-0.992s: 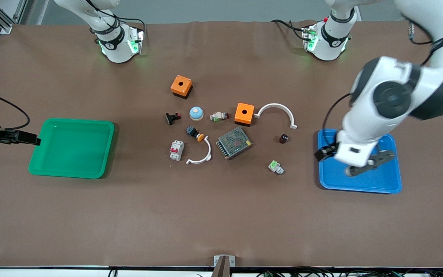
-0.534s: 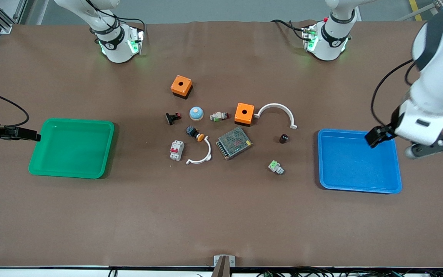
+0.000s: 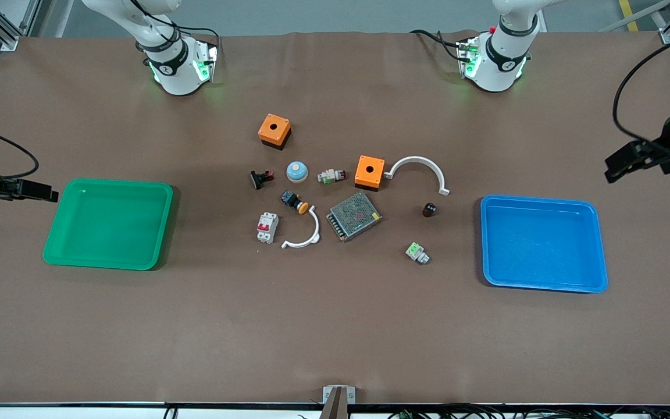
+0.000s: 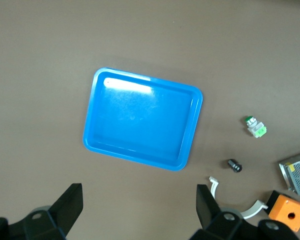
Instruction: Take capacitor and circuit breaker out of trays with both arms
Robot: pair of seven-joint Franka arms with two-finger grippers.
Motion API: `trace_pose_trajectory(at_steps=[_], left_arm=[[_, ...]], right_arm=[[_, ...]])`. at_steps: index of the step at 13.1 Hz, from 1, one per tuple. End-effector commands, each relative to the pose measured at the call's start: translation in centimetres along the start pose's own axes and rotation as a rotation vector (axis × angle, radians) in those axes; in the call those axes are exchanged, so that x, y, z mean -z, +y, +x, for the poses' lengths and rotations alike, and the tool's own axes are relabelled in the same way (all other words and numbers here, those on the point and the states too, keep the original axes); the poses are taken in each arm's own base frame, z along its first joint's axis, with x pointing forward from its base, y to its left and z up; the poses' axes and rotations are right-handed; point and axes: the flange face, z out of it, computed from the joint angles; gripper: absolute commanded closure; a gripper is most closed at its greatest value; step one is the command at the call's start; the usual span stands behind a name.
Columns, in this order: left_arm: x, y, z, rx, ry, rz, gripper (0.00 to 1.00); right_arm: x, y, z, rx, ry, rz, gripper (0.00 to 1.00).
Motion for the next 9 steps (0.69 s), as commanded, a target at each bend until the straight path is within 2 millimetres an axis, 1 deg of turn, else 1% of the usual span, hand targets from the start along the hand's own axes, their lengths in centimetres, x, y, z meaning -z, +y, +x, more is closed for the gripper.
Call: trace_pose_trajectory(at_steps=[1,2,3,4,5,7,9], left_arm=[[0.0,-2.2,-1.4,-0.045,-0.019,-0.044,0.0],[0.2,-3.0,-1.9,-0.055,-0.017,-0.046,0.0],[0.4,-3.9,-2.6,-0.045,-0.016,-0.044,0.0],[0.4,-4.1,-2.9,-0.042,-0.019,-0.045,0.0],[0.6,-4.0,-2.9,-0.046,-0.013,-0.045,0.0],[0.7,-3.6,-3.1,-0.053,-0.013,-0.061,0.0],[-0.1,-2.4,-4.0,-0.063,-0.023,-0.078,0.0]], right_arm=[[0.6,0.2,-2.6,-0.005,0.023,-0.002,0.0],[0.6,0.1,-3.1,-0.001,0.041,-0.003,0.0],[0.6,-0.4,-3.7,0.01,0.061,-0.008,0.0],[0.6,-0.5,-4.2,0.013,0.07,-0.02,0.0],[0.7,-0.3,-4.4,0.011,0.076,-0.024,0.0],[1.0,-0.7,-4.6,0.017,0.079,-0.026,0.0],[1.8,-0.8,-5.2,0.021,0.09,-0.026,0.0]])
